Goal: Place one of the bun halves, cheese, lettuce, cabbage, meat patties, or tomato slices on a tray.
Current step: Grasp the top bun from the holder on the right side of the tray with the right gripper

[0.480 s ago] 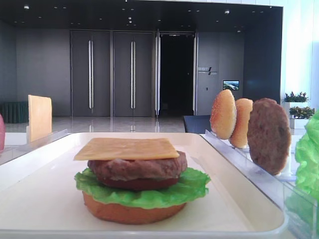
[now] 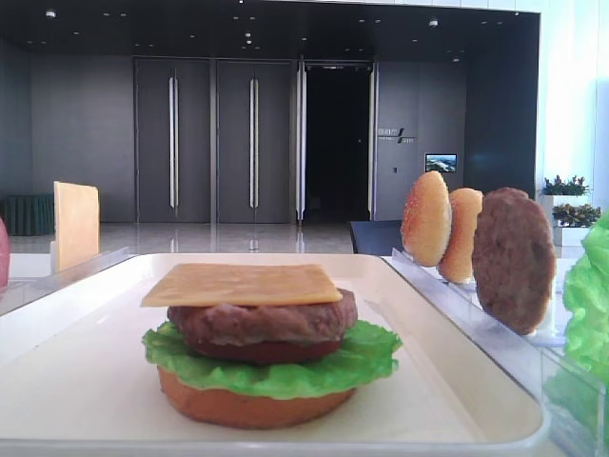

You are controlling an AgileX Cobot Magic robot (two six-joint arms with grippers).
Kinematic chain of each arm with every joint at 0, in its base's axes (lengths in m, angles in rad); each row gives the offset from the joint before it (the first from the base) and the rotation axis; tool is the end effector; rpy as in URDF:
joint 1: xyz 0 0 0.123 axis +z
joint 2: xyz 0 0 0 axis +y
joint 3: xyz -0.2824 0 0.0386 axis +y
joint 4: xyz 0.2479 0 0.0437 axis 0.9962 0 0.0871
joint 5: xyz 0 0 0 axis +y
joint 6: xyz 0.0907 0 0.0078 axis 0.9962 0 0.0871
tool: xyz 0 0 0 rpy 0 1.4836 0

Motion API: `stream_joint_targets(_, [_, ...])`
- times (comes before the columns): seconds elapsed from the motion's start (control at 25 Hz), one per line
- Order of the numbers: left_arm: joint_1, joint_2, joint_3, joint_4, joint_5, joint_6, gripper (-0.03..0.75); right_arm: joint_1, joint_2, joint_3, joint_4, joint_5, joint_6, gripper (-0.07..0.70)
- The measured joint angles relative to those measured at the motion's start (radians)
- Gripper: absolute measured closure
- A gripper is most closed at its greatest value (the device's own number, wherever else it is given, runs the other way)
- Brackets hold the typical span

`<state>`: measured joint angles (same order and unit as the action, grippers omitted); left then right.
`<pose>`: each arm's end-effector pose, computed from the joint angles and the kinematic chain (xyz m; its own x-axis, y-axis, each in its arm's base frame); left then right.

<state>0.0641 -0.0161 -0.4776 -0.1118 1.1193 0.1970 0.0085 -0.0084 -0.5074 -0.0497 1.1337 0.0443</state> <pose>-0.0070 -0.0096 0.2666 -0.5007 0.1149 -0.8579 0.0973 0.9923 0.0761 -0.0102 -0.0042 0.2734 -0.5049 0.0189 -0.8630 0.0421 0.9991 -0.0027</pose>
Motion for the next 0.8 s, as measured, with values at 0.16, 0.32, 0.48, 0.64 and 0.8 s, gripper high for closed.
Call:
stream_joint_targets(0.16, [0.0,0.0,0.0,0.0,0.0,0.0,0.252,0.0,0.0,0.0,0.0,0.0,0.0,0.162])
stream_joint_targets(0.32, [0.0,0.0,0.0,0.0,0.0,0.0,0.252,0.0,0.0,0.0,0.0,0.0,0.0,0.162])
stream_joint_targets(0.48, [0.0,0.0,0.0,0.0,0.0,0.0,0.252,0.0,0.0,0.0,0.0,0.0,0.0,0.162])
stream_joint_targets(0.64, [-0.018,0.0,0.0,0.0,-0.001,0.0,0.252,0.0,0.0,0.0,0.0,0.0,0.0,0.162])
stream_joint_targets(0.8, [-0.102,0.0,0.0,0.0,-0.001,0.0,0.252,0.0,0.0,0.0,0.0,0.0,0.0,0.162])
